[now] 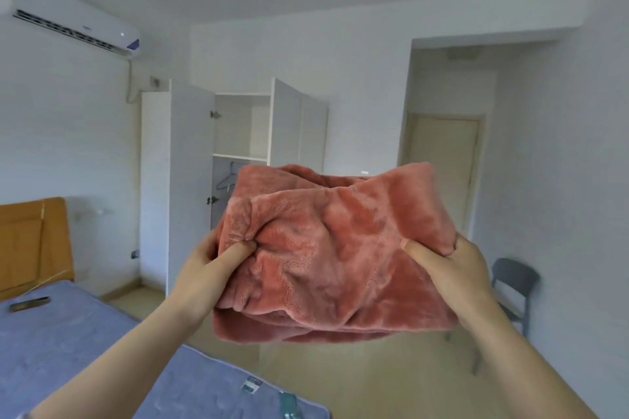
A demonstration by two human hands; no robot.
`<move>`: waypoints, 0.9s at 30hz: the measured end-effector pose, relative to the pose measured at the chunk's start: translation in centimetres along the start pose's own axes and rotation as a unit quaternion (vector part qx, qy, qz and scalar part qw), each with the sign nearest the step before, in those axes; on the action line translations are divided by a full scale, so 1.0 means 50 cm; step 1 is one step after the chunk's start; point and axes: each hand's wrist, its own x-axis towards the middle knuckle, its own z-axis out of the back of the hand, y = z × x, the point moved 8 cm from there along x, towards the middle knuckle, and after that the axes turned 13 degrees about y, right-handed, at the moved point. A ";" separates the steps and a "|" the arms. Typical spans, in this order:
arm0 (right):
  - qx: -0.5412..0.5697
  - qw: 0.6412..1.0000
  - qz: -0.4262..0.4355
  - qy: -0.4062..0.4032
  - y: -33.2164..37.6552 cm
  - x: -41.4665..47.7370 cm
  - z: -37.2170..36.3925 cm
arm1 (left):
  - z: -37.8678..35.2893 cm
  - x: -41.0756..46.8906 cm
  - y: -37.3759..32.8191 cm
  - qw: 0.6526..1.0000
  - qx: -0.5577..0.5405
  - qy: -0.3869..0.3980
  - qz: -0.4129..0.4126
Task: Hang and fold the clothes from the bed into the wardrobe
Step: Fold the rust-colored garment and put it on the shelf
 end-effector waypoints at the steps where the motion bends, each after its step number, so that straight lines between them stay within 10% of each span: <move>1: -0.004 1.000 -0.004 -0.013 -0.022 0.014 0.026 | -0.031 0.026 0.011 1.000 -0.002 0.008 0.001; 27: -0.118 0.981 -0.025 -0.149 -0.461 0.558 0.327 | -0.568 0.774 0.279 0.990 -0.077 0.117 -0.030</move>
